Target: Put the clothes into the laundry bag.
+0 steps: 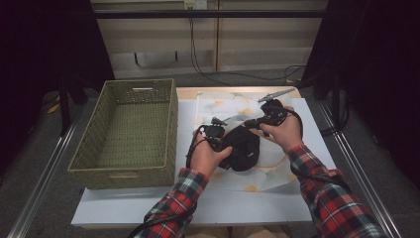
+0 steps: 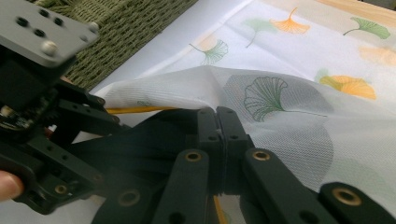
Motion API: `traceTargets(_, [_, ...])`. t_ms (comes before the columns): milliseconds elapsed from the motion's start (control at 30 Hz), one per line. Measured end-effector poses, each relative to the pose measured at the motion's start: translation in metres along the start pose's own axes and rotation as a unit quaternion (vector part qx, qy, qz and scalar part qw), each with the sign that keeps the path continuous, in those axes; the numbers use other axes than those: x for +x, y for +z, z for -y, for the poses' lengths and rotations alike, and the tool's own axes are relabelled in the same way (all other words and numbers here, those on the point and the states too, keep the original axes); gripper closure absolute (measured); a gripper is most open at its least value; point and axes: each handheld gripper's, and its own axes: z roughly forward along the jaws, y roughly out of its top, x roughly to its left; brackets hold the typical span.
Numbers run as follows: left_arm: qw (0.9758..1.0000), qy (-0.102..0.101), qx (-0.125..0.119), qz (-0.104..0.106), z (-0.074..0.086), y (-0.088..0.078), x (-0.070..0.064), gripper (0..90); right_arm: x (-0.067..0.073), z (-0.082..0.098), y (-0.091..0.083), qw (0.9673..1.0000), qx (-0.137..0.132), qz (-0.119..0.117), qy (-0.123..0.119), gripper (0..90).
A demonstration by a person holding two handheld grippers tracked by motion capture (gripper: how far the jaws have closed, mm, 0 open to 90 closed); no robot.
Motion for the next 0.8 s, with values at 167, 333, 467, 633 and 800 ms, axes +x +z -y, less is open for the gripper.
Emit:
traceTargets(167, [0.9999,0.006,0.008,-0.006,0.002,-0.005,0.001,45.2,0.000,0.001,0.000,1.0000,0.001,0.000,0.000,90.0])
traceTargets(333, [0.9994,0.000,0.034,-0.003,0.006,-0.008,-0.001,44.8,0.001,0.001,0.000,1.0000,0.003,0.005,0.000,90.0])
traceTargets(467, [0.9983,-0.014,0.056,0.005,0.010,-0.007,-0.002,51.3,0.002,0.000,0.000,1.0000,0.004,0.003,-0.001,90.0])
traceTargets(633, [0.9979,-0.005,0.062,0.016,0.011,-0.005,-0.008,71.7,0.002,0.000,0.001,1.0000,0.001,0.003,-0.001,90.0])
traceTargets(800, [0.9984,-0.031,0.035,0.032,0.012,0.002,-0.012,79.8,0.003,-0.001,0.001,1.0000,0.001,0.004,0.003,90.0])
